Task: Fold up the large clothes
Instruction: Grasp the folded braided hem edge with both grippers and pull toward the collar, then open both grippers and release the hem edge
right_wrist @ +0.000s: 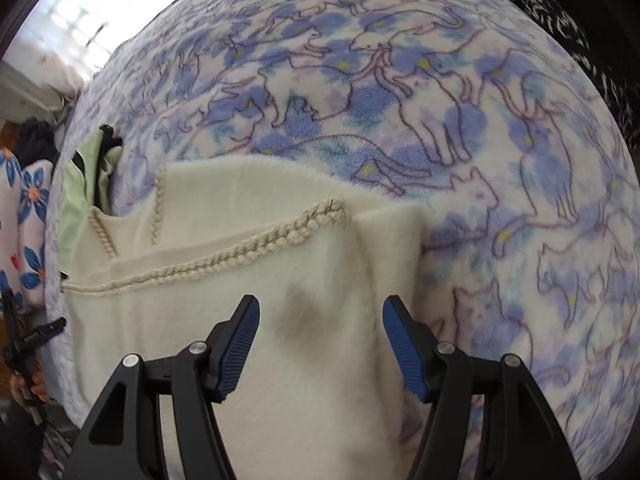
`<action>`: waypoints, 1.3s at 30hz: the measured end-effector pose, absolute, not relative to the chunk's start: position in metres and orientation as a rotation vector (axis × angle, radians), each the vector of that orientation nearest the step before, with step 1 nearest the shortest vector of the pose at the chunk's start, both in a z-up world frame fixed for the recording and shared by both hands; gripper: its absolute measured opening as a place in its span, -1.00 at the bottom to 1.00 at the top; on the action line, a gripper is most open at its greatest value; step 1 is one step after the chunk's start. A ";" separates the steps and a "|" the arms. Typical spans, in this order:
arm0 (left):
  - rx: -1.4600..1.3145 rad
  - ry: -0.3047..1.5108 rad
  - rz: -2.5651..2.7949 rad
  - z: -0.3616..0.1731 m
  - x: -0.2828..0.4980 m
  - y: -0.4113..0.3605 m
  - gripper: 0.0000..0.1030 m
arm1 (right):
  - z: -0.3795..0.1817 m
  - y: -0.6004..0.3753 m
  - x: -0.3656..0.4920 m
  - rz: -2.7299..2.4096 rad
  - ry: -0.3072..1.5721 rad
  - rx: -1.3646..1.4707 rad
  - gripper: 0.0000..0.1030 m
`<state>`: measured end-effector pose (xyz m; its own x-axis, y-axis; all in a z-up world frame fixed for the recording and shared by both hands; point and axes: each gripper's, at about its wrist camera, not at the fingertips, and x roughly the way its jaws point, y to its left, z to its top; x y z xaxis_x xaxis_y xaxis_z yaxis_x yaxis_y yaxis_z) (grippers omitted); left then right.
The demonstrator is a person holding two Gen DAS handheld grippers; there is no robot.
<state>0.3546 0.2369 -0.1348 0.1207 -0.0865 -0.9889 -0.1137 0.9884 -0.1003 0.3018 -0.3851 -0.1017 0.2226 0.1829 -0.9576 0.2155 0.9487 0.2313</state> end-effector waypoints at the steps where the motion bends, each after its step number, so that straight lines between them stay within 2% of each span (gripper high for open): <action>1: -0.134 1.449 0.005 -0.138 0.359 0.233 0.31 | -0.106 -0.386 0.306 -0.023 1.351 0.327 0.25; 16: 0.228 1.349 -0.133 -0.162 0.395 0.162 0.30 | -0.135 -0.353 0.334 0.085 1.324 0.073 0.24; 18: 0.233 1.336 -0.153 -0.162 0.394 0.158 0.14 | -0.138 -0.353 0.334 0.087 1.305 0.080 0.12; 19: 0.241 1.327 -0.156 -0.161 0.393 0.156 -0.04 | -0.139 -0.353 0.333 0.085 1.300 0.086 0.04; 20: 0.255 1.314 -0.153 -0.158 0.389 0.156 -0.38 | -0.139 -0.351 0.331 0.082 1.293 0.081 -0.20; 21: 0.274 1.302 -0.140 -0.156 0.386 0.154 -0.60 | -0.139 -0.349 0.330 0.080 1.287 0.063 -0.52; 22: 0.299 1.294 -0.116 -0.155 0.383 0.151 -0.77 | -0.136 -0.345 0.327 0.069 1.275 0.031 -0.65; 25: 0.300 1.261 -0.061 -0.145 0.375 0.147 -0.87 | -0.125 -0.337 0.317 0.035 1.231 -0.003 -0.74; 34: 0.086 1.105 0.064 -0.061 0.377 0.172 -0.89 | -0.046 -0.346 0.311 -0.068 1.006 0.077 -0.86; 39: 0.039 1.104 0.117 -0.068 0.397 0.179 -0.89 | -0.045 -0.346 0.344 -0.084 0.981 0.101 -0.86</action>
<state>0.3969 0.1793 -0.0678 0.4448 0.1132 -0.8884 -0.0748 0.9932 0.0891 0.3436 -0.3457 -0.0447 0.5534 -0.0252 -0.8325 0.1166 0.9920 0.0475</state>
